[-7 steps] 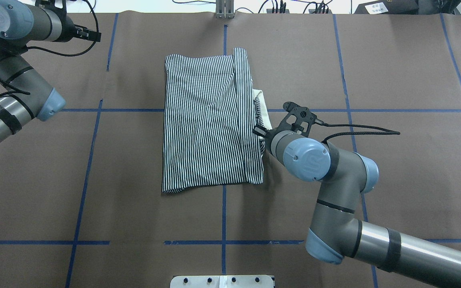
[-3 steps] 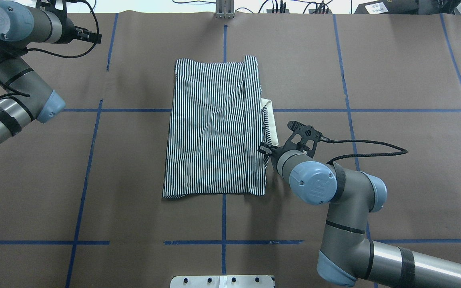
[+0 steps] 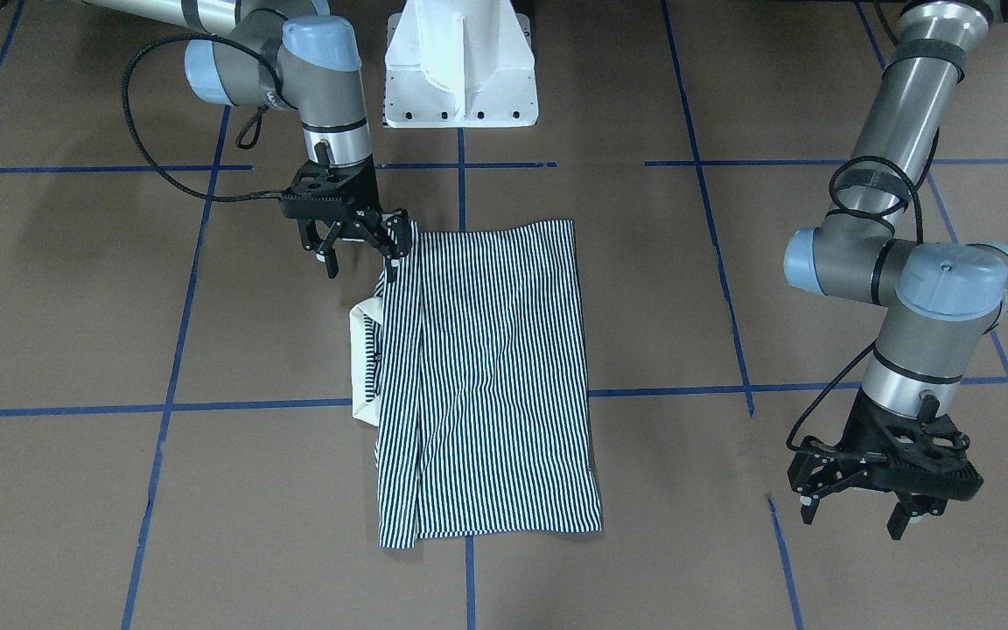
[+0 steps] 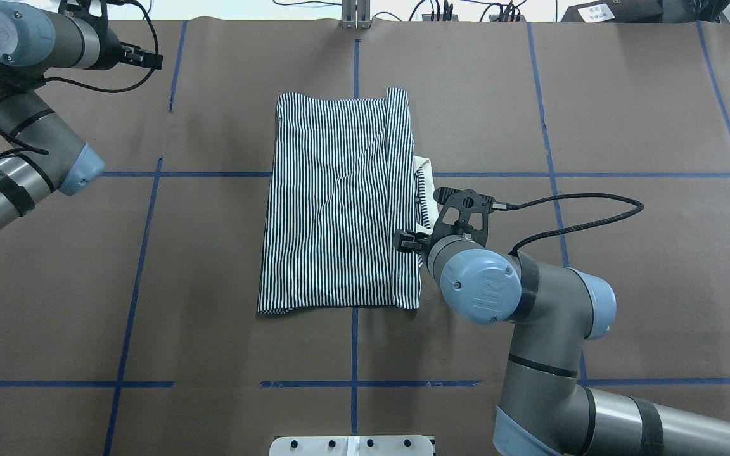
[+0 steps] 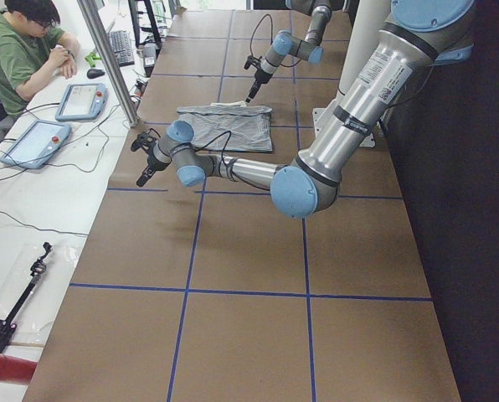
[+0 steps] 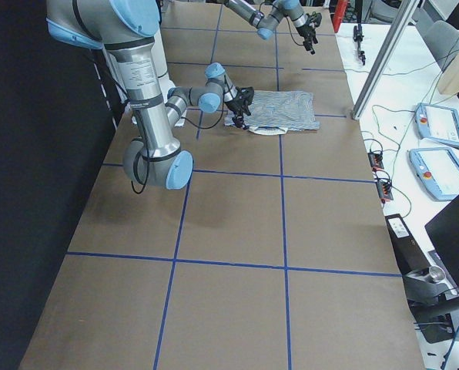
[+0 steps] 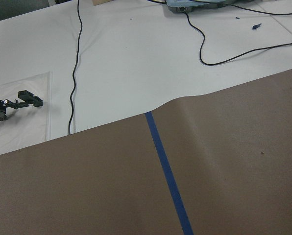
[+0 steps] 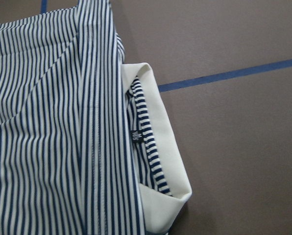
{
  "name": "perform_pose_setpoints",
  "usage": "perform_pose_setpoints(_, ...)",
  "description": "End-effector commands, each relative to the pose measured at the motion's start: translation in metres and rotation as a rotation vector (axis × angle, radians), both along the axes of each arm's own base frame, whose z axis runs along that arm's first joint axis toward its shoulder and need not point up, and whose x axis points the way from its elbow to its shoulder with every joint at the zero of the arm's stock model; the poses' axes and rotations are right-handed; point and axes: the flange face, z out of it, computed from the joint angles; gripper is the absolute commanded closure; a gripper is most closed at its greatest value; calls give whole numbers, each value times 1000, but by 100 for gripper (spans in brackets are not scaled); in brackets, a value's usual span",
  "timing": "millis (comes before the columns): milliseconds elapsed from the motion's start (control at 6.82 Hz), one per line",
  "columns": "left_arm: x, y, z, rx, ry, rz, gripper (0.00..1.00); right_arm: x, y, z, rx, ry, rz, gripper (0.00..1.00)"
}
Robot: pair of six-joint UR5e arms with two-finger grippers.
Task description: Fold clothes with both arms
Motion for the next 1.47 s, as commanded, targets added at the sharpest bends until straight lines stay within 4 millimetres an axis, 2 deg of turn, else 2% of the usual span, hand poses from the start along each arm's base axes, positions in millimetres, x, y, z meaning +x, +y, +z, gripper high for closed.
perform_pose_setpoints(0,-1,0,2,-3,0,-1,0,-15,14,-40,48,92,-144,0)
perform_pose_setpoints(147,-1,0,1,-2,0,-1,0,-25,30,-38,113,139,-236,0)
perform_pose_setpoints(587,0,1,1,-2,0,0,0,-53,67,-27,286,279,-427,33)
perform_pose_setpoints(733,0,1,1,-2,0,0,0,-56,72,-26,323,308,-467,40)
perform_pose_setpoints(1320,0,1,1,-2,0,0,0,-61,84,-16,377,363,-515,55)
